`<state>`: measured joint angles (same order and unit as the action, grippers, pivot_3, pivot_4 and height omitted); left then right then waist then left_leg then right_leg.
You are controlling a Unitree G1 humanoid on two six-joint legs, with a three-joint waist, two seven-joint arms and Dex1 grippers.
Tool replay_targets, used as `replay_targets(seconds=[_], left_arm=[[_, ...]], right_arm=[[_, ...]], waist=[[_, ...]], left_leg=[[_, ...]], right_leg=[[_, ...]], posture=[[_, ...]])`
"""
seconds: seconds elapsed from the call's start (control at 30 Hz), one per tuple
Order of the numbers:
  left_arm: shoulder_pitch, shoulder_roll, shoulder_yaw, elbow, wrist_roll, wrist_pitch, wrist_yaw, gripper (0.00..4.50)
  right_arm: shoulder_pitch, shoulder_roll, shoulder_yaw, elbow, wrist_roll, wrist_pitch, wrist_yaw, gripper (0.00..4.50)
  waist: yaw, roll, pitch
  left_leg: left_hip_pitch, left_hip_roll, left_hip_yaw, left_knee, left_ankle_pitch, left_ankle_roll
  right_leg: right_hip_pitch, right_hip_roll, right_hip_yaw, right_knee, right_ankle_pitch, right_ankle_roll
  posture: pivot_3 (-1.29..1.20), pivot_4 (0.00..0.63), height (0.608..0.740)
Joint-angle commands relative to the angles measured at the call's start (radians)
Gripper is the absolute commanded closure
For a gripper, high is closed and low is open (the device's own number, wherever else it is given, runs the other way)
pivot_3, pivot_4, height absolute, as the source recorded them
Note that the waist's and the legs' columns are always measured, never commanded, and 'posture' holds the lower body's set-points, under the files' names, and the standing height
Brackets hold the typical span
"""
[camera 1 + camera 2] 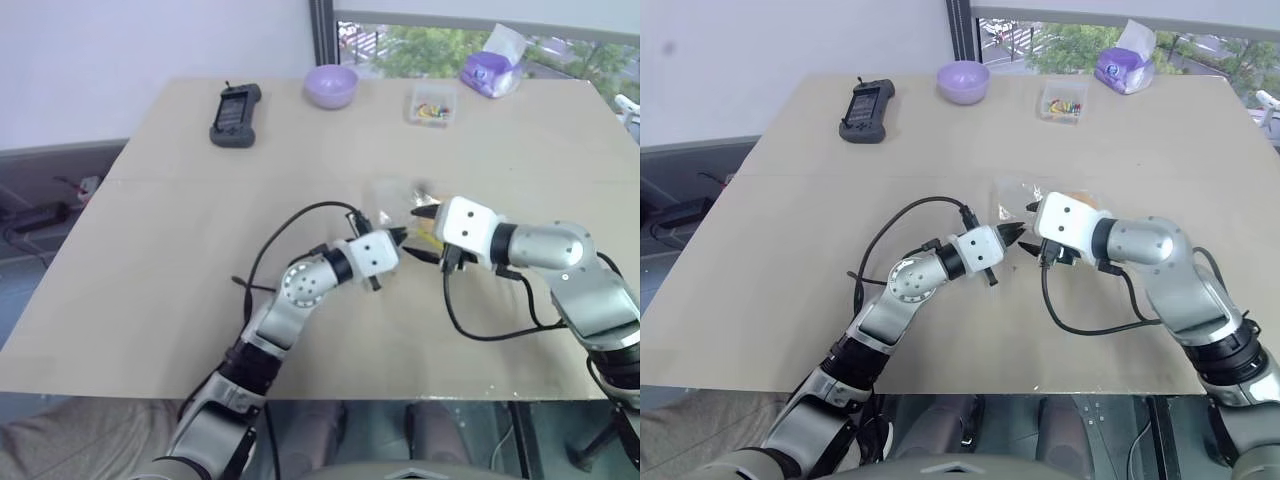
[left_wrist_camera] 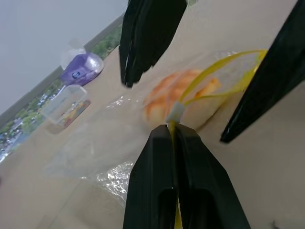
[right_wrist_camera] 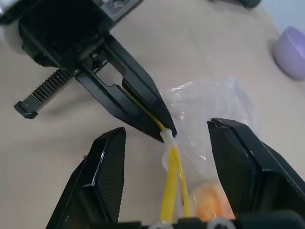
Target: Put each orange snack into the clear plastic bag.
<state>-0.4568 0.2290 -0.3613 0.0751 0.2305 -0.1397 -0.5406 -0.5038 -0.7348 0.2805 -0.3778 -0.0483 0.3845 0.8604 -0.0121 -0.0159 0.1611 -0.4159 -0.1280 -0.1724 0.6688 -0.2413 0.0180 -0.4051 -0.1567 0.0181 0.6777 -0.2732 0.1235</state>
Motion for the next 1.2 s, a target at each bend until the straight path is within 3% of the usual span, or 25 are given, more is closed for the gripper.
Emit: replay_targets(seconds=[0.03, 0.3, 0.37, 0.43, 0.87, 0.9, 0.97, 1.2], left_arm=[[-0.005, 0.003, -0.001, -0.046, -0.014, -0.02, -0.01, 4.5], [-0.03, 0.053, -0.019, -0.04, 0.047, -0.076, -0.017, 4.5], [-0.028, 0.06, -0.02, -0.043, 0.06, -0.084, -0.013, 4.5], [-0.024, 0.065, -0.02, -0.05, 0.072, -0.086, -0.006, 4.5], [-0.006, 0.079, -0.031, -0.092, 0.117, -0.084, 0.007, 4.5], [-0.005, 0.079, -0.03, -0.092, 0.118, -0.083, 0.007, 4.5], [-0.003, 0.079, -0.03, -0.092, 0.119, -0.082, 0.008, 4.5], [-0.001, 0.074, -0.031, -0.09, 0.119, -0.074, 0.01, 4.5]], right_arm=[[-0.026, -0.023, 0.021, 0.042, -0.086, -0.1, -0.016, 1.54], [-0.026, -0.02, 0.023, 0.098, -0.16, -0.192, -0.009, 1.54], [-0.018, -0.02, 0.02, 0.101, -0.169, -0.201, -0.006, 1.92], [-0.012, -0.015, 0.016, 0.098, -0.173, -0.203, -0.005, 2.66], [0.0, 0.031, 0.015, 0.065, -0.169, -0.201, 0.001, 2.66], [0.002, 0.034, 0.015, 0.059, -0.169, -0.199, 0.002, 3.2], [0.006, 0.038, 0.013, 0.053, -0.172, -0.198, 0.001, 3.74], [0.015, 0.032, 0.003, 0.038, -0.179, -0.205, 0.0, 3.74]], waist=[[-0.001, 0.0, 0.0], [-0.002, 0.0, 0.0], [-0.001, 0.0, 0.0], [-0.002, 0.0, 0.0], [-0.002, 0.0, 0.0], [-0.002, 0.0, 0.0], [-0.001, 0.0, 0.0], [-0.001, 0.0, 0.0]], left_leg=[[0.0, 0.0, 0.0, 0.0, 0.0, 0.0], [0.0, 0.0, 0.0, 0.0, 0.0, 0.0], [0.0, 0.0, 0.0, 0.0, 0.0, 0.0], [0.0, 0.0, 0.0, 0.0, 0.0, 0.0], [0.0, 0.0, 0.0, 0.0, 0.0, 0.0], [0.0, 0.0, 0.0, 0.0, 0.0, 0.0], [0.0, 0.0, 0.0, 0.0, 0.0, 0.0], [0.0, 0.0, 0.0, 0.0, 0.0, 0.0]], right_leg=[[0.0, 0.0, 0.0, 0.0, 0.0, 0.0], [0.0, 0.0, 0.0, 0.0, 0.0, 0.0], [0.0, 0.0, 0.0, 0.0, 0.0, 0.0], [0.0, 0.0, 0.0, 0.0, 0.0, 0.0], [0.0, 0.0, 0.0, 0.0, 0.0, 0.0], [0.0, 0.0, 0.0, 0.0, 0.0, 0.0], [0.0, 0.0, 0.0, 0.0, 0.0, 0.0], [0.0, 0.0, 0.0, 0.0, 0.0, 0.0]], posture=[[0.0, 0.15, 0.74], [0.0, 0.15, 0.74], [0.0, 0.15, 0.74], [0.0, 0.15, 0.74], [0.0, 0.15, 0.74], [0.0, 0.15, 0.74], [0.0, 0.15, 0.74], [0.0, 0.15, 0.74]])
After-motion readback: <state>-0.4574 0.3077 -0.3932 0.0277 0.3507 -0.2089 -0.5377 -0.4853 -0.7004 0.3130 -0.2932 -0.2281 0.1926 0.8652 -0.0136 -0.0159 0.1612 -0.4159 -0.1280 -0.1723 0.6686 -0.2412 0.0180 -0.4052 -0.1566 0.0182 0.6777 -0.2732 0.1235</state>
